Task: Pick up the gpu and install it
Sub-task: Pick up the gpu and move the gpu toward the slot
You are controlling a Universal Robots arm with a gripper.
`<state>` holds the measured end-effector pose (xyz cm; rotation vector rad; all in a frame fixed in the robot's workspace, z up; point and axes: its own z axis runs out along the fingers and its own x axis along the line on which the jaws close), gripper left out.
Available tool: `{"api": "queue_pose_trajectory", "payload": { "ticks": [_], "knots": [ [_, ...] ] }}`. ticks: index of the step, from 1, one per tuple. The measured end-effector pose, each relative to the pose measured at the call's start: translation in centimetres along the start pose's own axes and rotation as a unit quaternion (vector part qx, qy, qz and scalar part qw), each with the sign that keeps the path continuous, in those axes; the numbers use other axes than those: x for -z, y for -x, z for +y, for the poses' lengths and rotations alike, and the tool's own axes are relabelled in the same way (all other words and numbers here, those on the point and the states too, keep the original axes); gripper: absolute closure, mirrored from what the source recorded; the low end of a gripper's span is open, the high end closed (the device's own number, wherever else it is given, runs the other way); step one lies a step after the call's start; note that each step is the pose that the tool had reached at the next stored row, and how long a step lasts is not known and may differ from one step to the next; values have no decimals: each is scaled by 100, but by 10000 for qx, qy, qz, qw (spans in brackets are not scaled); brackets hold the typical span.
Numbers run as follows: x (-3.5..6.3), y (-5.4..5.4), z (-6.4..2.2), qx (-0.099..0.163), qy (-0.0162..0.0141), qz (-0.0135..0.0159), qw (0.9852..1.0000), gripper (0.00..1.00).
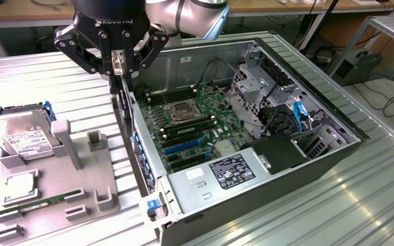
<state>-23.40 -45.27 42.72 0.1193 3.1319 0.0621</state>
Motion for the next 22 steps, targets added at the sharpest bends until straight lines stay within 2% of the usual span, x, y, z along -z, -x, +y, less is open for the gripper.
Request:
{"api": "queue_pose_trajectory", "payload": {
  "ticks": [22],
  "knots": [
    [-17,149,14,0,-17,-1,10000,74]
  ]
}}
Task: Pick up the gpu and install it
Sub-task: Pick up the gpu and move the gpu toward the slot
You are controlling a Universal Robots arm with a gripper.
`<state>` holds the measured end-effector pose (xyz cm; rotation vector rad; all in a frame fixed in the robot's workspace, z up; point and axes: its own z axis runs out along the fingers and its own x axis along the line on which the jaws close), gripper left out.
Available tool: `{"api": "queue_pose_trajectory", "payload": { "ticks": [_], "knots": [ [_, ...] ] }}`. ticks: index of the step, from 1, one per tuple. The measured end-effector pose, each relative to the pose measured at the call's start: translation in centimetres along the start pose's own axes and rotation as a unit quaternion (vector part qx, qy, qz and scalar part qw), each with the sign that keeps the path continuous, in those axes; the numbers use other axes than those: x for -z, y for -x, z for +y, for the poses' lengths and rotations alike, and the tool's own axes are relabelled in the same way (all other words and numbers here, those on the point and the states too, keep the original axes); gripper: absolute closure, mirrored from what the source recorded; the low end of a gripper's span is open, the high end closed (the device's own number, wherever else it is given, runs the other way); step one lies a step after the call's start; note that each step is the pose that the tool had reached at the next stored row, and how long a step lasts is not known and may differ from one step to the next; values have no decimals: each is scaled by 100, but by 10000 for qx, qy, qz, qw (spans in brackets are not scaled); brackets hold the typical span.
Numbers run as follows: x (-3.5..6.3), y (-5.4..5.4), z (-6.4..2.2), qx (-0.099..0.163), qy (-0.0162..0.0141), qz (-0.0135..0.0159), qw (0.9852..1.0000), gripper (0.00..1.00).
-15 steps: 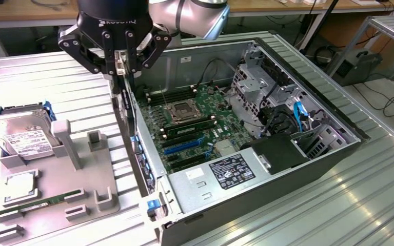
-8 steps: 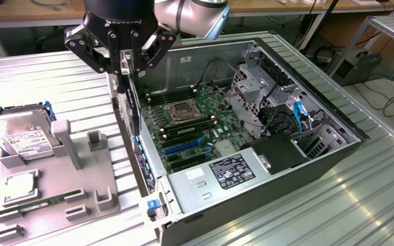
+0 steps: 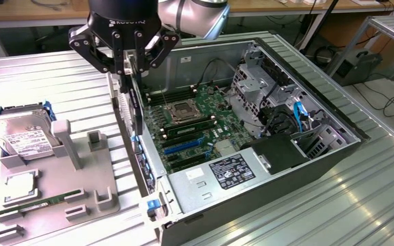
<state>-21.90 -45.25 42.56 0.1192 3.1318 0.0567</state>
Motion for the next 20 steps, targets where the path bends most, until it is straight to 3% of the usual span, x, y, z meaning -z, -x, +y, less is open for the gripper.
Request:
{"api": "queue_pose_trajectory", "payload": {
  "ticks": [20],
  "knots": [
    [-23,127,9,0,-14,-1,10000,74]
  ]
}}
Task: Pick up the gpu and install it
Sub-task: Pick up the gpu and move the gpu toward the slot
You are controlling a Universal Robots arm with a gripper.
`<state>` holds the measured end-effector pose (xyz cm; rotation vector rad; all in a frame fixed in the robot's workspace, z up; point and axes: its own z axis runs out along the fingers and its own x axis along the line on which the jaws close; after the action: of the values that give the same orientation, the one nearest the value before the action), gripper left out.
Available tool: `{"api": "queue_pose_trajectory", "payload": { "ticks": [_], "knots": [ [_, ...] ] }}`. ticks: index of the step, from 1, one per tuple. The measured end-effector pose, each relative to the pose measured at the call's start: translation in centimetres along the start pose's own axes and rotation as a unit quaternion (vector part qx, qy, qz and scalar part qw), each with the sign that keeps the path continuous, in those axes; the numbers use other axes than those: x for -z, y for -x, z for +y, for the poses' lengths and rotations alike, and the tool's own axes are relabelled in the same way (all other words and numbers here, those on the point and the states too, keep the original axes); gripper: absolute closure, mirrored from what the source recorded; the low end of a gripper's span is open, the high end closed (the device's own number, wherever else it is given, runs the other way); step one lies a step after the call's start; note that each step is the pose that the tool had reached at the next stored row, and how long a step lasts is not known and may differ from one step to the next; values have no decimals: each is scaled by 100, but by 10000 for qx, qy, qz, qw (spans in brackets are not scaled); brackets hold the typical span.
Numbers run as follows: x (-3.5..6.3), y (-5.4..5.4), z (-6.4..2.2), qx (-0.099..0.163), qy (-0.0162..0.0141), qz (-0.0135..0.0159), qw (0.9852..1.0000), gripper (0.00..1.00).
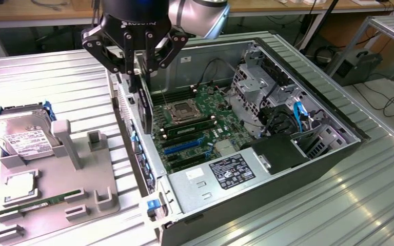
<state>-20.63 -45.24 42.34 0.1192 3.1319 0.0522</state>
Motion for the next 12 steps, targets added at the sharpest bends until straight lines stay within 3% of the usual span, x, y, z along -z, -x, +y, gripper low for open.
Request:
{"api": "queue_pose_trajectory", "payload": {
  "ticks": [12],
  "knots": [
    [-18,81,6,0,-9,-1,10000,74]
  ]
}}
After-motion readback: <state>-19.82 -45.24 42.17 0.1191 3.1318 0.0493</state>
